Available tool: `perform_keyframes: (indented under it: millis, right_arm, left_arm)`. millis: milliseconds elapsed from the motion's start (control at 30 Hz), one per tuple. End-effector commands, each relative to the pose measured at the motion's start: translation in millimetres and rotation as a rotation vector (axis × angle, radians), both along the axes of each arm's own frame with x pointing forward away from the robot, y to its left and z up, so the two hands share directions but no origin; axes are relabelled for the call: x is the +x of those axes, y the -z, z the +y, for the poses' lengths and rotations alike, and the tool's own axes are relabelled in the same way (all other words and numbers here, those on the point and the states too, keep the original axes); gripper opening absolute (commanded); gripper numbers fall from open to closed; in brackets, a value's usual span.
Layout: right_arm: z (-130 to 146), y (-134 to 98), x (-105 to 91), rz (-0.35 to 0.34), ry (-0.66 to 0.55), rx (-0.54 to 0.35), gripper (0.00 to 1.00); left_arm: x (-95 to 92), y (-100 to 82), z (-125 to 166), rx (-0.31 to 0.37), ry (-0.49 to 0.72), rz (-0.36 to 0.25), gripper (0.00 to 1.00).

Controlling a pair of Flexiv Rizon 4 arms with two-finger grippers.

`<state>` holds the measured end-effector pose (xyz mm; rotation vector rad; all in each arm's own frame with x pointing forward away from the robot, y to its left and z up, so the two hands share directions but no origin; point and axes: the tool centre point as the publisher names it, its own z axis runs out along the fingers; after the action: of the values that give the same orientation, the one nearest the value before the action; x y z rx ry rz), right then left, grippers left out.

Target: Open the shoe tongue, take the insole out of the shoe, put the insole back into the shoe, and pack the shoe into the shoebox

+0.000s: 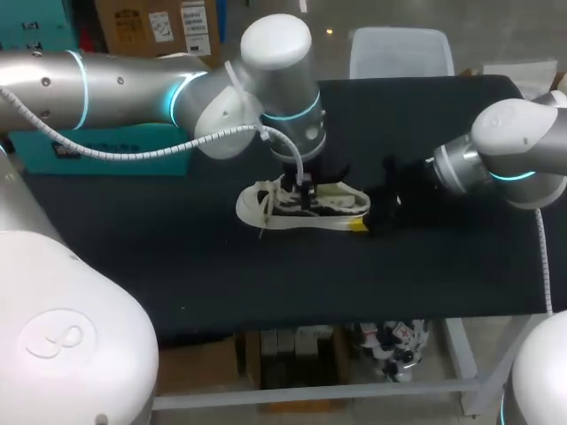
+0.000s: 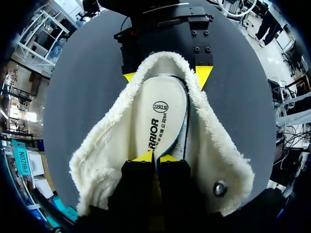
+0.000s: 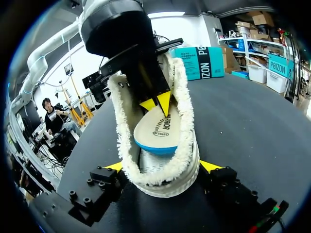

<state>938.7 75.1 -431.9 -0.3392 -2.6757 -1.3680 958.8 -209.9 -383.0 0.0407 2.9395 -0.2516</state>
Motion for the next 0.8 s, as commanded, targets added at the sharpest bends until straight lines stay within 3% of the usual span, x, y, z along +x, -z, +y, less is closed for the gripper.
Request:
perform_keyframes:
  millis: [33, 167, 433, 800]
  right_arm:
    - [0.1, 10.9, -2.6, 0.005, -0.008, 0.005, 0.00]
    - [0.1, 10.9, -2.6, 0.005, -0.008, 0.005, 0.00]
    - [0.1, 10.9, -2.6, 0.005, -0.008, 0.005, 0.00]
    - [0.1, 10.9, -2.6, 0.005, -0.008, 0.005, 0.00]
  left_arm:
    - [-0.5, -26.5, 2.1, -0.054, 0.004, 0.005, 0.00]
    - [-6.8, -46.0, -1.9, -0.095, 0.020, 0.033, 0.00]
    - [-12.9, -66.8, -6.8, -0.149, 0.025, 0.082, 0.00]
    - [-24.3, -108.8, -5.6, -0.320, 0.079, 0.155, 0.00]
